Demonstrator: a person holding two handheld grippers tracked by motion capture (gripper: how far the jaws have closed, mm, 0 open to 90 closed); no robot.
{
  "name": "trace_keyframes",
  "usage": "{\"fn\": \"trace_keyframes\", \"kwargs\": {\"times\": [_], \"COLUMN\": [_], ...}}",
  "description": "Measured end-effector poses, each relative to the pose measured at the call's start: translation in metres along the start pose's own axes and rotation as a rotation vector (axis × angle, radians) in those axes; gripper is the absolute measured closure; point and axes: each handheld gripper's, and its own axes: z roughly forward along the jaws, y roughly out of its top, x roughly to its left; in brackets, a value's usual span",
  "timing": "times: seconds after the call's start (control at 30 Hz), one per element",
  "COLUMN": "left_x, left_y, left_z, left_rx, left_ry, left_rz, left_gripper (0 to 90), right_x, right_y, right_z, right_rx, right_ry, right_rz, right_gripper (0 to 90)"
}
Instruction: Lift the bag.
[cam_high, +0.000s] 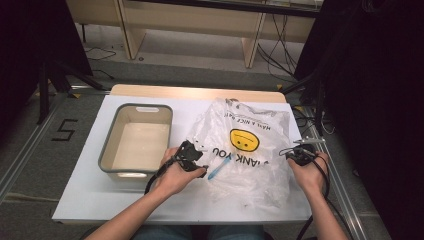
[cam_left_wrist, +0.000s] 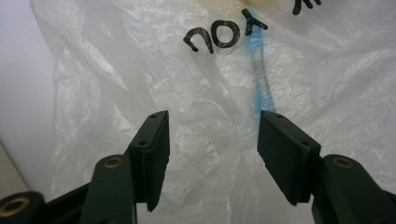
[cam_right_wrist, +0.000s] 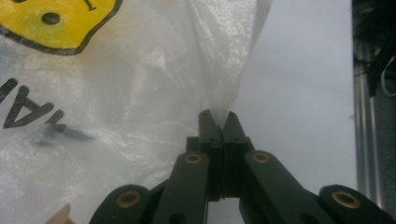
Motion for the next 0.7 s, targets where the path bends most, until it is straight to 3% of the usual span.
{"fn": "trace_keyframes", "kwargs": {"times": [0.1, 0.33, 0.37, 0.5, 0.53, 0.57, 0.6, 0.63, 0.67, 0.7], "left_x": [0.0, 0.001, 0.0, -0.002, -0.003, -0.005, -0.005, -0.006, -0.006, -0.006], "left_y": [0.001, 0.0, -0.002, -0.004, -0.004, -0.005, -0.005, -0.005, -0.005, -0.007], "left_z": [-0.002, 0.0, 0.0, 0.0, -0.001, -0.005, -0.005, -0.008, -0.009, -0.013], "left_rx": [-0.005, 0.022, 0.049, 0.066, 0.063, 0.054, 0.054, 0.049, 0.051, 0.053], "left_ry": [0.002, 0.021, 0.019, 0.017, 0.014, 0.013, 0.013, 0.012, 0.01, 0.01], "left_rz": [0.003, 0.011, 0.013, 0.022, 0.025, 0.03, 0.03, 0.032, 0.035, 0.034], "left_gripper": [42.5, 40.3, 39.6, 39.1, 39.1, 38.7, 38.6, 38.3, 38.3, 37.7], "right_x": [-0.003, -0.009, -0.01, -0.008, -0.008, -0.004, -0.004, 0.002, 0.002, 0.009], "right_y": [0.007, 0.009, 0.009, 0.009, 0.009, 0.008, 0.008, 0.004, 0.004, -0.001], "right_z": [0.01, 0.024, 0.022, 0.003, 0.003, -0.013, -0.013, -0.028, -0.028, -0.04], "right_rx": [-0.014, -0.027, -0.038, -0.089, -0.089, -0.098, -0.098, -0.12, -0.12, -0.134], "right_ry": [-0.027, -0.026, -0.018, -0.024, -0.024, -0.01, -0.01, 0.027, 0.027, 0.054], "right_rz": [-0.029, -0.022, -0.003, 0.037, 0.037, 0.031, 0.031, 0.026, 0.026, 0.019], "right_gripper": [90.0, 88.8, 80.5, 62.1, 62.1, 55.6, 55.6, 52.7, 52.7, 50.4]}}
